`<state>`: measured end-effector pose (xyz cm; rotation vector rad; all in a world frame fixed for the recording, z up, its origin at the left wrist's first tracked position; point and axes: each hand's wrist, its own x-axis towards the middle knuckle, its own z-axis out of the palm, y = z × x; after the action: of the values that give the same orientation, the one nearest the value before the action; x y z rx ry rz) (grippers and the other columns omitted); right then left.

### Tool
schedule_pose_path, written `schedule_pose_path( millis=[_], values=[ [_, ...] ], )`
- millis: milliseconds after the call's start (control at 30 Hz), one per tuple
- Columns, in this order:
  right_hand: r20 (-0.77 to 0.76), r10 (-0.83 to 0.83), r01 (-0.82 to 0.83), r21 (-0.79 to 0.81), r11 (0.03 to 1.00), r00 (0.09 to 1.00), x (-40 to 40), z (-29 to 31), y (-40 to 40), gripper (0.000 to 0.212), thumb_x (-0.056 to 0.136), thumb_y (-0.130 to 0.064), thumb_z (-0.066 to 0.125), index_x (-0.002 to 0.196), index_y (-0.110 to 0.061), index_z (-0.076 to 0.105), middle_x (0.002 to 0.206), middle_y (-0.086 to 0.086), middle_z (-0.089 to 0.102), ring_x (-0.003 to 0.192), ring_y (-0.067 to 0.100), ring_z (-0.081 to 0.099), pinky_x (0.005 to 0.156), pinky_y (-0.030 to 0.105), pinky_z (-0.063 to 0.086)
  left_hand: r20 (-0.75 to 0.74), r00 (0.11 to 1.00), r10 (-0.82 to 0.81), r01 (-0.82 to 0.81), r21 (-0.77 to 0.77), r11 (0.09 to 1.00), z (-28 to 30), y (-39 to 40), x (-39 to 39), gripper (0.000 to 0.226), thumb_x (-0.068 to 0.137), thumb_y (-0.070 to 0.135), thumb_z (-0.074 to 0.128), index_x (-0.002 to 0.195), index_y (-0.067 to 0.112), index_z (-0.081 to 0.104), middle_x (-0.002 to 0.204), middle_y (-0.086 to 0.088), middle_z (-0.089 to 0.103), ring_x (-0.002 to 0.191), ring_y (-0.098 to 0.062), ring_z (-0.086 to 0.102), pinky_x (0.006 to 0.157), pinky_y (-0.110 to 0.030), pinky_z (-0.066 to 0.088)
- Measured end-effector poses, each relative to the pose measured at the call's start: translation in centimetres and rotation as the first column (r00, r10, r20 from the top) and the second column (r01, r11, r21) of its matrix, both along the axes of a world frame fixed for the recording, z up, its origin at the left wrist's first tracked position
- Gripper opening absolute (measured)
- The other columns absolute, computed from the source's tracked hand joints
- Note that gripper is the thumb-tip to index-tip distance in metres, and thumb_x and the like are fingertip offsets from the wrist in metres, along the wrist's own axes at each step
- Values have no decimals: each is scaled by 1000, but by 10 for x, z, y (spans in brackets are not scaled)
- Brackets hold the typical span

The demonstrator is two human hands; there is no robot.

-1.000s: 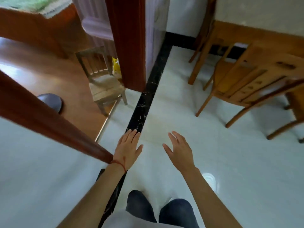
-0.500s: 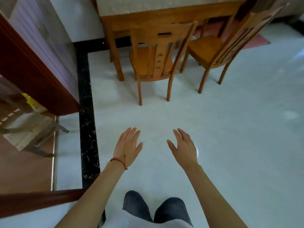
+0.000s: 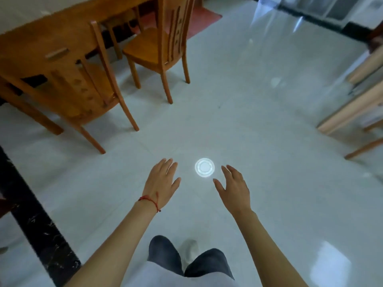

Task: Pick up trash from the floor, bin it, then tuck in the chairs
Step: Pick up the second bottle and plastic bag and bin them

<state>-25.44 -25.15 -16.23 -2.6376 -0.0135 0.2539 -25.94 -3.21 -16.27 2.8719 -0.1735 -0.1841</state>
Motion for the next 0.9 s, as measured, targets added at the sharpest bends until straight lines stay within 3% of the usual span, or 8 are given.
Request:
schedule_pose_path(
  millis=[100, 433, 900],
  values=[
    [-14, -126, 126, 0, 992, 992, 0, -2, -37, 53, 92, -38, 48, 139, -15, 37, 148, 5, 35, 137, 20, 29, 104, 34, 33, 24, 991, -135, 134, 34, 990, 1, -34, 29, 53, 83, 37, 35, 111, 0, 61, 113, -19, 65, 106, -35, 61, 84, -47, 50],
    [-6, -448, 448, -4, 894, 894, 39, -8, -105, 54, 93, -40, 47, 139, -15, 36, 148, 4, 35, 137, 19, 30, 104, 35, 34, 18, 890, -456, 456, 21, 890, -12, -121, 139, 53, 82, 37, 36, 109, -1, 61, 112, -20, 65, 105, -37, 61, 85, -47, 49],
    [47, -575, 576, -11, 817, 817, 152, -12, -167, 52, 89, -36, 55, 133, -9, 46, 140, 12, 46, 129, 29, 42, 99, 43, 40, 14, 821, -571, 570, 41, 821, -17, -192, 303, 53, 81, 36, 36, 109, 0, 62, 112, -21, 65, 105, -38, 61, 82, -50, 50]
  ],
)
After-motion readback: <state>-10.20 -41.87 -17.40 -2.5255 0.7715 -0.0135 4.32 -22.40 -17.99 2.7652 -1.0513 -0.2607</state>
